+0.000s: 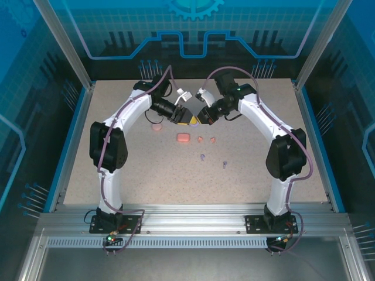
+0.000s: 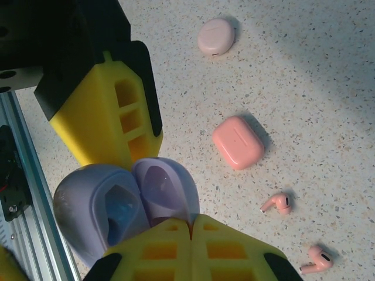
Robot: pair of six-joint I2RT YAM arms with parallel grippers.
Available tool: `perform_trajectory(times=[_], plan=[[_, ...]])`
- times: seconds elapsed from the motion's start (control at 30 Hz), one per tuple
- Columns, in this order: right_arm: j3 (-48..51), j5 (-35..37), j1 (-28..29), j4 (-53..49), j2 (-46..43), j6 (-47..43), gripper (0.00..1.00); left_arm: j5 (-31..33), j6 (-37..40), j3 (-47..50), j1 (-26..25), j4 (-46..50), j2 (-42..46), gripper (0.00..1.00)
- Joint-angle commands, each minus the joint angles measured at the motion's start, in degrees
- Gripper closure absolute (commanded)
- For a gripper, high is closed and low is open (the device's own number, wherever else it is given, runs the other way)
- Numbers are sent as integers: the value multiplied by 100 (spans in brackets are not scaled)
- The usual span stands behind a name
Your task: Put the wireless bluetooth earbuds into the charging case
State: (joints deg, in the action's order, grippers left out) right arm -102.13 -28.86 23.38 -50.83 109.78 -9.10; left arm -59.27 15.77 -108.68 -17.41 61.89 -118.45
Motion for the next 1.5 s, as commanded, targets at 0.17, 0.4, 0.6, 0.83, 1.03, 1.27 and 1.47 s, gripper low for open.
perform_trajectory(times=[0.17, 0.4, 0.6, 0.83, 1.03, 1.27, 1.47], plan=[[-194, 11, 78, -81, 79, -64, 100, -251, 270, -281, -17, 325, -185, 59], [-190, -33, 84, -68, 35, -48, 100, -234, 247, -260, -24, 250, -266, 65], [-190, -8, 97, -72, 19, -41, 100, -243, 225, -245, -24, 203, -283, 76], [-239, 169, 52, 47, -29, 237, 100, -291, 245, -191, -17, 176, -261, 99], [-69, -257, -342, 338, -526, 908, 73, -202, -30, 396, 72, -517, 200, 100], [858, -282, -776, 594, -1561, 1912, 50, 48, -1046, 1986, 326, -2535, 1416, 100], [2073, 951, -663, 614, -2215, 3011, 48, 917, -2064, 3579, 326, -4769, 2794, 100]])
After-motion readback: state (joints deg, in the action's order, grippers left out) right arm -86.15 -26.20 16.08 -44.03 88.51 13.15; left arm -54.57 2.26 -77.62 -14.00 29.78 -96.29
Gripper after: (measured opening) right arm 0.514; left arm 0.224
